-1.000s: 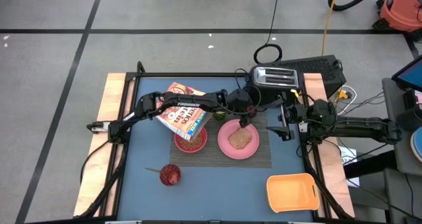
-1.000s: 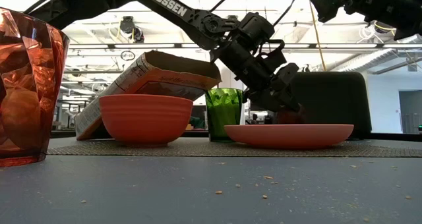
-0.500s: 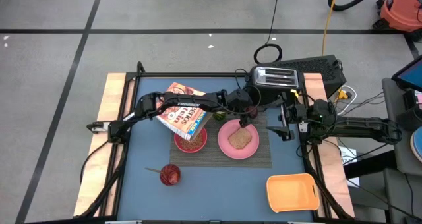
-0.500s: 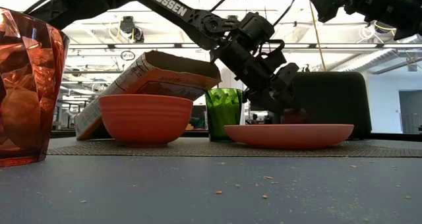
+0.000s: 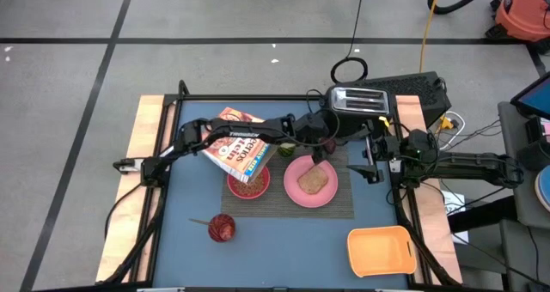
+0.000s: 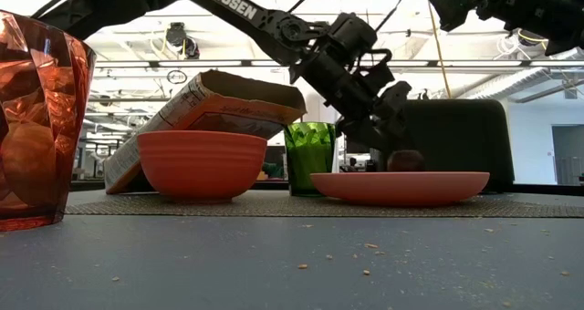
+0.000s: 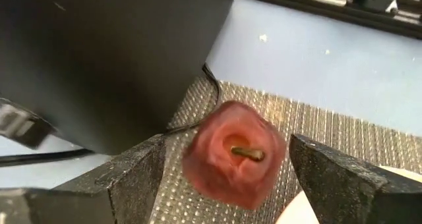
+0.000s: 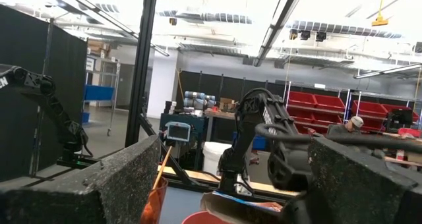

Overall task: Arrange a breakfast setting
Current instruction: Put the spoon on the left side of the placemat

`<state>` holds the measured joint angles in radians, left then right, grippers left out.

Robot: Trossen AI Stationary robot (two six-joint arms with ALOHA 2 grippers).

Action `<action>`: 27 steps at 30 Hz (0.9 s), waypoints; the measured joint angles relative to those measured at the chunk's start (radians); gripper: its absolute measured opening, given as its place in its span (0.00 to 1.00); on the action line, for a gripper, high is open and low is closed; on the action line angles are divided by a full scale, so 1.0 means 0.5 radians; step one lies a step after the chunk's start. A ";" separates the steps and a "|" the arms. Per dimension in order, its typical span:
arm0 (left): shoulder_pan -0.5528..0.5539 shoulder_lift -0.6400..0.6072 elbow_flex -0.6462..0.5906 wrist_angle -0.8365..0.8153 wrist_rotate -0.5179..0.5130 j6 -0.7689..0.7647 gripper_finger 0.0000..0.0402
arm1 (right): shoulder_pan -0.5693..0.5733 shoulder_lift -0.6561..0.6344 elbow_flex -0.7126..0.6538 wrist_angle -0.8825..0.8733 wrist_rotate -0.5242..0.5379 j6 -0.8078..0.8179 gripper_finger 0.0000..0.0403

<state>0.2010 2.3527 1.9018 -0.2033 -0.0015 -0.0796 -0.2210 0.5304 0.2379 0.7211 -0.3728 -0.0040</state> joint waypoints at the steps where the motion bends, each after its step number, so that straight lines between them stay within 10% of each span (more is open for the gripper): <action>1: 0.004 -0.018 0.000 -0.009 0.000 0.000 0.81 | 0.000 0.001 0.000 -0.001 0.000 0.001 0.92; 12: -0.022 -0.260 0.000 -0.041 0.004 0.071 0.81 | 0.001 0.001 -0.002 -0.015 0.000 0.000 0.92; 27: -0.199 -1.009 0.000 -1.275 0.008 0.088 0.81 | 0.001 0.002 -0.002 -0.015 0.001 0.098 0.92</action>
<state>0.1015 1.8481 1.9018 -0.8406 0.0027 -0.0359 -0.2207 0.5312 0.2371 0.7136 -0.3725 0.0448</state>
